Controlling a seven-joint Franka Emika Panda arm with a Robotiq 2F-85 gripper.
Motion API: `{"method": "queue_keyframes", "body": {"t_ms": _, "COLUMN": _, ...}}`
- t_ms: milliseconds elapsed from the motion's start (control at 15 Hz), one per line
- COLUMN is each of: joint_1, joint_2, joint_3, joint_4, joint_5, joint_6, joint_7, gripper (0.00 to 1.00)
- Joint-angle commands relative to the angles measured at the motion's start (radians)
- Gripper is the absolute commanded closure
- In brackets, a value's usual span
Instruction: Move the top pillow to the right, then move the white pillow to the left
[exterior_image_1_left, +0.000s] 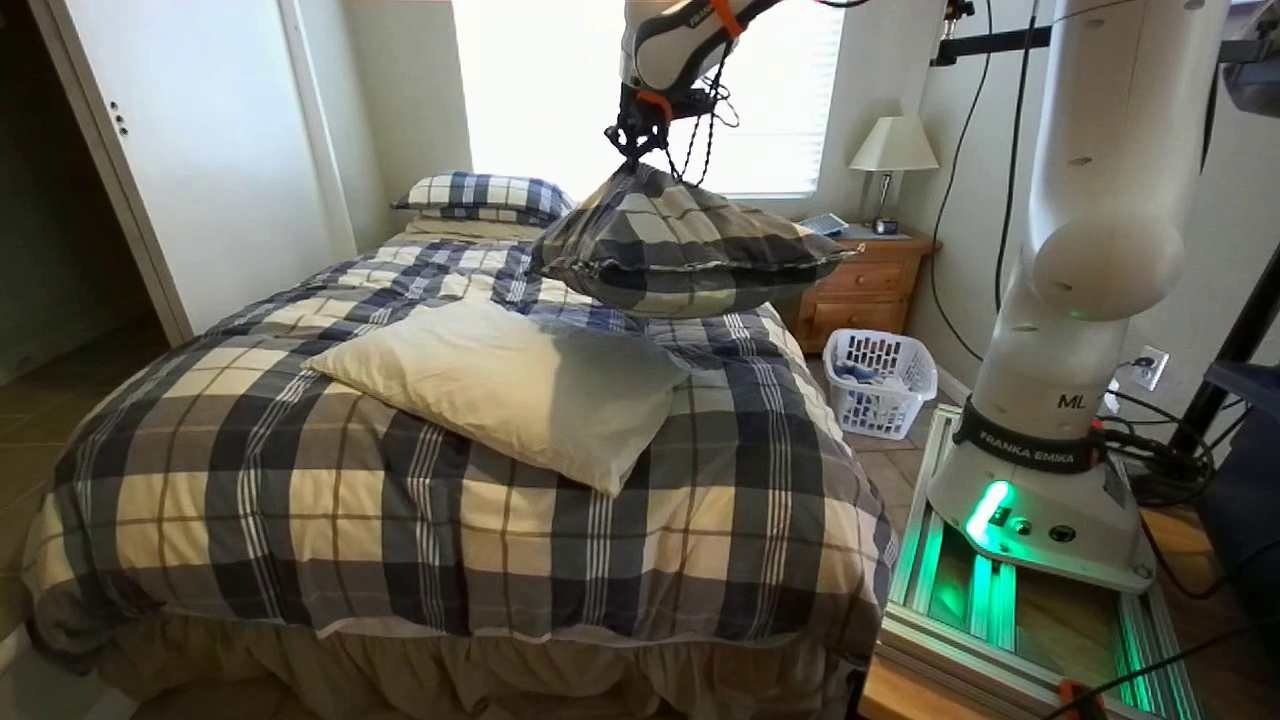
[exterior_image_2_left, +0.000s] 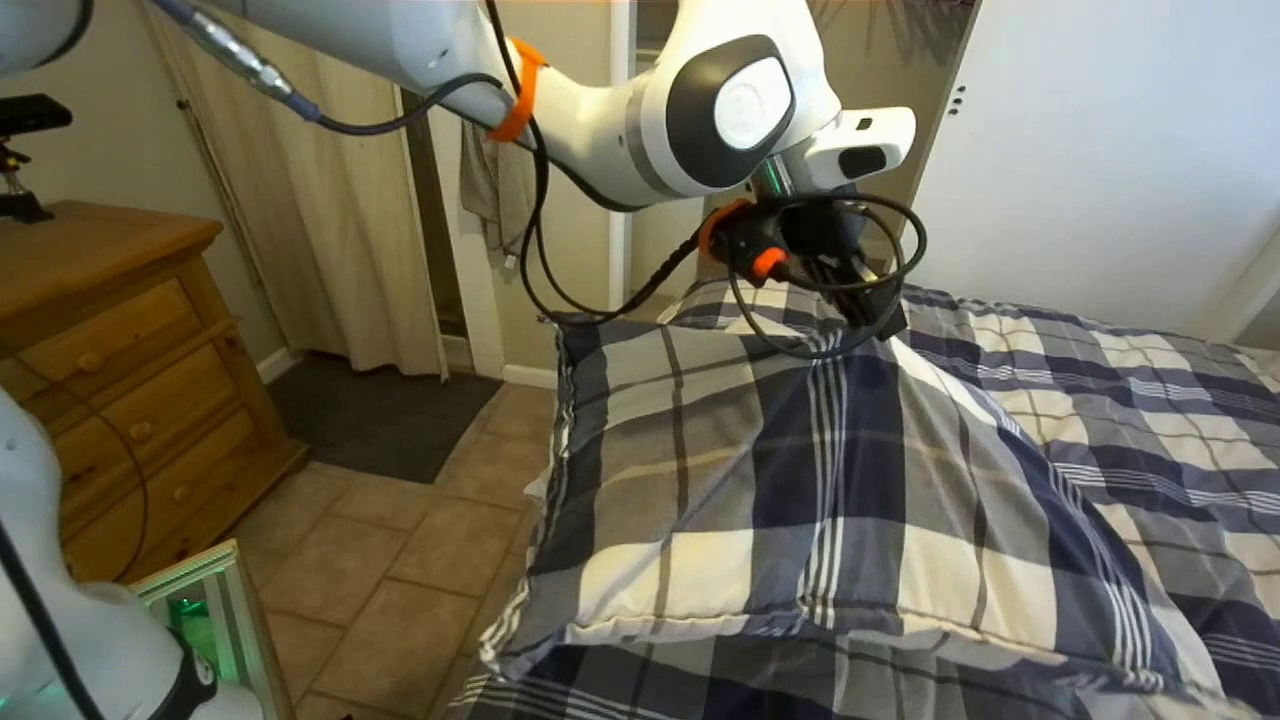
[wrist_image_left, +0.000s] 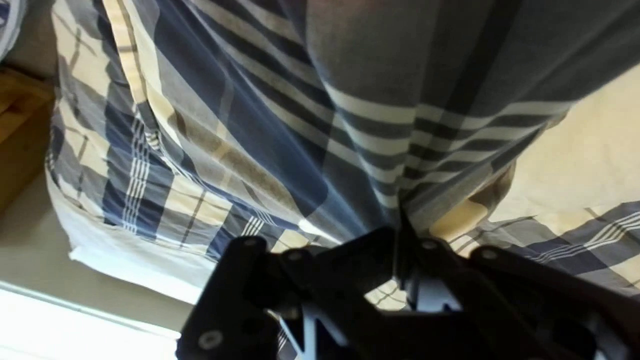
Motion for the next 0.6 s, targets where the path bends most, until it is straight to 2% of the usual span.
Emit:
{"method": "queue_keyframes", "body": {"t_ms": 0, "joint_1": -0.023, "joint_2": -0.108, "joint_3": -0.007, "joint_4": -0.066, "joint_5": -0.149, "joint_6": 0.023, "joint_7": 0.035, "gripper": 1.0}}
{"method": "queue_keyframes", "body": {"t_ms": 200, "joint_1": -0.054, "joint_2": -0.133, "joint_3": 0.0, "joint_4": -0.09, "joint_5": -0.213, "joint_6": 0.025, "joint_7": 0.018, "gripper": 1.0}}
{"method": "queue_keyframes", "body": {"t_ms": 533, "joint_1": -0.087, "joint_2": -0.153, "joint_3": 0.006, "joint_4": -0.118, "joint_5": -0.247, "joint_6": 0.032, "joint_7": 0.003, "gripper": 1.0}}
